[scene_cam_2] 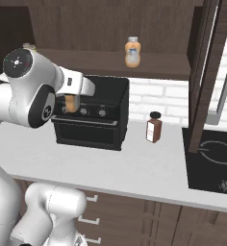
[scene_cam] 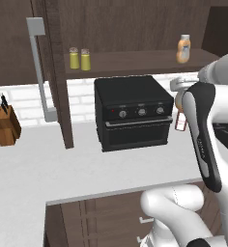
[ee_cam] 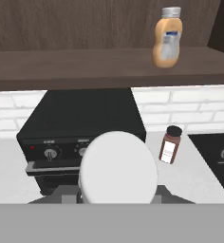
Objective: Put the shaker and condiment bottle from the counter next to their counterparts in the cabinet.
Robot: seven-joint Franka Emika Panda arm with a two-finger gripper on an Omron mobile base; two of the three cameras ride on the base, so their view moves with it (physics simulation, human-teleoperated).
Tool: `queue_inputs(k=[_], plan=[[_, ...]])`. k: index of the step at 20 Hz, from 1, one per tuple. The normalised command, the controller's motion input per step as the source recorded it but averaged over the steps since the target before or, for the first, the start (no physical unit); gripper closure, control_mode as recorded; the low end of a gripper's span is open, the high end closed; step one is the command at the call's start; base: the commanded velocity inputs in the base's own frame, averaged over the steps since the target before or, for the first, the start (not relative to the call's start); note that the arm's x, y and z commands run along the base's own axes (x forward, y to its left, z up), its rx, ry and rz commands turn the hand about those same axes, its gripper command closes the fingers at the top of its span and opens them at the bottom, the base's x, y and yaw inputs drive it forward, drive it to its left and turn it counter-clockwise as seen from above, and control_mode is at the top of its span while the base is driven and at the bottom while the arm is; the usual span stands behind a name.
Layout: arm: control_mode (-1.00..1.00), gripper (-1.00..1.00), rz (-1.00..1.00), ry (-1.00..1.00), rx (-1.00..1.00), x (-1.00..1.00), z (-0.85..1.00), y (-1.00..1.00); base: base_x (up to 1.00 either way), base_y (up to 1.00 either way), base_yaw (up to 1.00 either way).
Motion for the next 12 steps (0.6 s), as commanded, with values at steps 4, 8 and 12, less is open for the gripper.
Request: queue_inputs(k=[4,8,12], plan=[[-1.00,1.00,-0.03,0.02,0.00,0.08,0.82,0.00,0.00,0.00,0.00],[-1.00,1.00,-0.04,0.08,0.00,0.26,0.72,-0.02,0.00,0.00,0.00],[-1.00,1.00,-0.02,-0.06,-0.02,0.19,0.26,-0.06,0.00,0.00,0.00]])
